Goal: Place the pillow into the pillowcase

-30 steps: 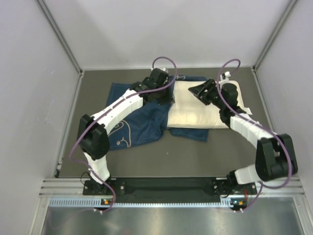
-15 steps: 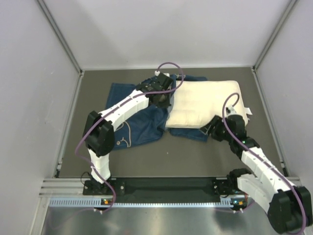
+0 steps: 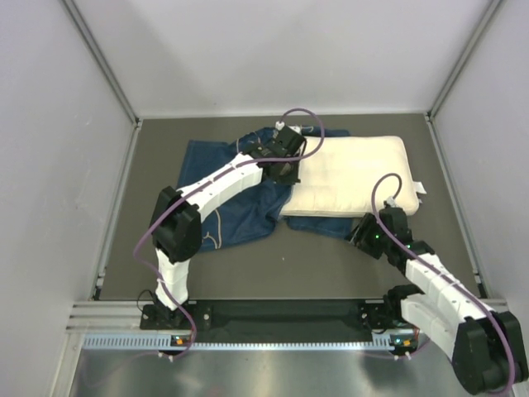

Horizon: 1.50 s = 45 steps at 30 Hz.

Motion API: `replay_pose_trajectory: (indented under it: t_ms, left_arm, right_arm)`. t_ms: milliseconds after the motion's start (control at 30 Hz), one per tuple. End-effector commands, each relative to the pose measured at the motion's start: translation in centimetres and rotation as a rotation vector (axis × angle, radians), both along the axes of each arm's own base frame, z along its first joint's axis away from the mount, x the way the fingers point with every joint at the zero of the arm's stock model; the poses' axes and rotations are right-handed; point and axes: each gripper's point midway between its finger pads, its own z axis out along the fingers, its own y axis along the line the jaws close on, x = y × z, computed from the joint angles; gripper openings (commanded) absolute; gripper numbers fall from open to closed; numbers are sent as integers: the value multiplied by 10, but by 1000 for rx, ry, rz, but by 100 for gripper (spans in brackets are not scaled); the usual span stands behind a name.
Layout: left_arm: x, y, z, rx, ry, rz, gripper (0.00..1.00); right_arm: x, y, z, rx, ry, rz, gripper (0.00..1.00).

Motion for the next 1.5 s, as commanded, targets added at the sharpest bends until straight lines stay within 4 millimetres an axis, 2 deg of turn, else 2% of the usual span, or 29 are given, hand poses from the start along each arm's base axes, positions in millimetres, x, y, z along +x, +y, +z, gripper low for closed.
replay_pose_trajectory:
  t_ms: [0, 200, 367, 433, 533, 567, 633, 700, 800, 900, 933, 1000, 1067, 1133, 1167, 1200, 1267, 1367, 1400, 1467]
  left_arm:
    - [7, -12, 19, -55, -29, -3, 0]
    - [5, -30, 42, -152, -20, -27, 0]
    - [9, -33, 60, -181, -38, -20, 0]
    - [8, -33, 59, -177, -33, -21, 0]
    - [8, -31, 59, -168, -31, -17, 0]
    - [9, -31, 60, -169, -32, -17, 0]
    - [8, -30, 58, -163, -27, -19, 0]
    - [8, -30, 55, -154, -25, -17, 0]
    - [8, -28, 53, -141, -24, -18, 0]
    - [8, -25, 50, -122, -22, -13, 0]
    - [9, -24, 49, -119, -23, -12, 1]
    - [8, -23, 47, -107, -19, -13, 3]
    - [7, -19, 43, -86, -15, -9, 6]
    - [6, -17, 40, -66, -11, -14, 16]
    - [4, -17, 40, -53, -15, -21, 33]
    - [0, -13, 35, -15, -6, -21, 42]
    - [-3, -12, 43, 40, -47, -34, 59]
    - [-18, -20, 52, 97, -88, -92, 68]
    - [-20, -19, 57, 127, -118, -107, 68]
    - [-34, -29, 62, 157, -153, -157, 68]
  right_arm:
    - [13, 2, -1, 9, -39, -15, 54]
    - [21, 11, -10, 36, -24, -6, 51]
    - [30, 22, -13, 38, -24, 4, 48]
    - [33, 24, -15, 37, -20, 4, 44]
    - [39, 23, -12, 27, -30, -5, 28]
    - [41, 22, -10, 22, -32, -11, 15]
    - [41, 20, -4, 15, -42, -12, 0]
    - [39, 13, 7, 9, -64, -21, 0]
    - [29, -7, 17, -6, -76, -59, 0]
    - [20, -32, 29, -33, -102, -109, 0]
    - [21, -47, 33, -43, -107, -157, 0]
    - [16, -64, 29, -67, -82, -179, 0]
    - [15, -75, 26, 7, -65, -201, 0]
    - [16, -81, 21, 48, -34, -223, 0]
    - [17, -82, 21, 52, -32, -219, 0]
    - [19, -81, 20, 59, -28, -219, 0]
    - [23, -81, 23, 66, -40, -216, 0]
    - [25, -82, 27, 66, -51, -219, 0]
    - [27, -82, 30, 66, -56, -218, 0]
    - [27, -80, 31, 75, -57, -212, 0]
